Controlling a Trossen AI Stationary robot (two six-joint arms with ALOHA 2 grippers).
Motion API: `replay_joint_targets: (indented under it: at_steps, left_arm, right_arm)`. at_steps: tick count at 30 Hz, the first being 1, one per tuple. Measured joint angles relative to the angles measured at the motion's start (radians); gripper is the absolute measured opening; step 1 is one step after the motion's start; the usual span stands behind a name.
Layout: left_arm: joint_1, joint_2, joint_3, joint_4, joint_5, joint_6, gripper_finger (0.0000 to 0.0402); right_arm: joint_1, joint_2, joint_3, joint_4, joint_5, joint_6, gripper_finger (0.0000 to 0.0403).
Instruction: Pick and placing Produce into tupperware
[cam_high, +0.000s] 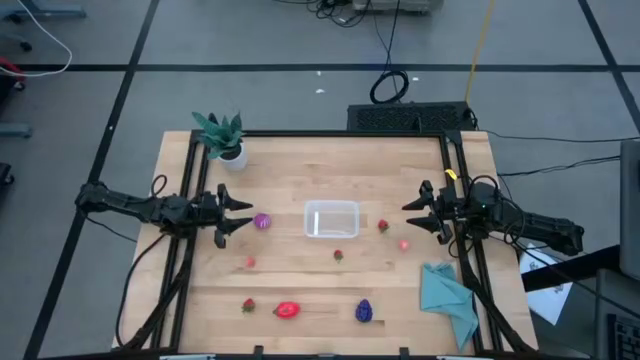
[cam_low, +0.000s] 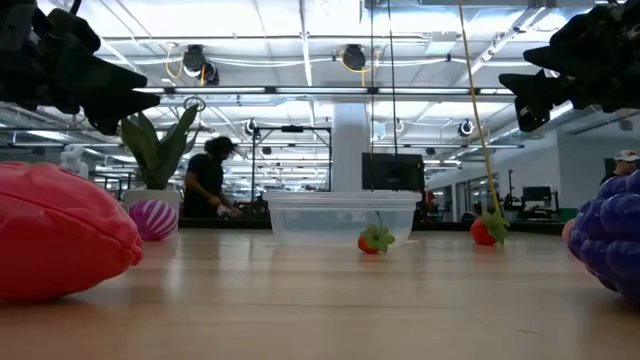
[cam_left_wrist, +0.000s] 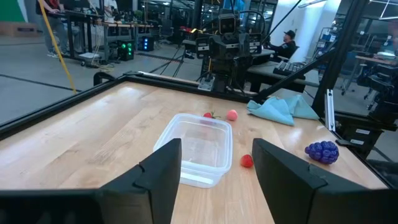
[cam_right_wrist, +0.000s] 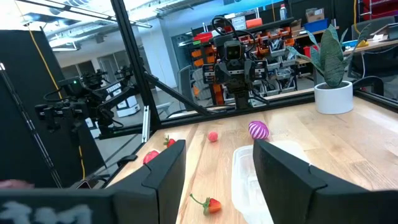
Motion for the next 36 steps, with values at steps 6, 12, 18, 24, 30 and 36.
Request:
replay_joint_targets:
  at_steps: [6, 12, 18, 24, 30, 36]
  left_arm:
    - [0.0, 0.0, 0.0, 0.0, 0.0, 0.0, 0.0202]
    - [0.0, 0.0, 0.0, 0.0, 0.0, 0.0, 0.0202]
    - [0.0, 0.0, 0.0, 0.0, 0.0, 0.0, 0.0202]
    - [0.0, 0.0, 0.0, 0.0, 0.0, 0.0, 0.0202]
    - [0.0, 0.0, 0.0, 0.0, 0.0, -0.041, 0.0202]
    - [0.0, 0.0, 0.0, 0.005, 0.0, -0.229, 0.0202]
  right_arm:
    - [0.0, 0.0, 0.0, 0.0, 0.0, 0.0, 0.018]
    - [0.0, 0.0, 0.0, 0.0, 0.0, 0.0, 0.018]
    - [0.0, 0.0, 0.0, 0.0, 0.0, 0.0, 0.018]
    - [0.0, 0.0, 0.0, 0.0, 0.0, 0.0, 0.018]
    - [0.0, 0.0, 0.0, 0.003, 0.03, 0.043, 0.018]
    - [0.0, 0.0, 0.0, 0.055, 0.03, 0.079, 0.018]
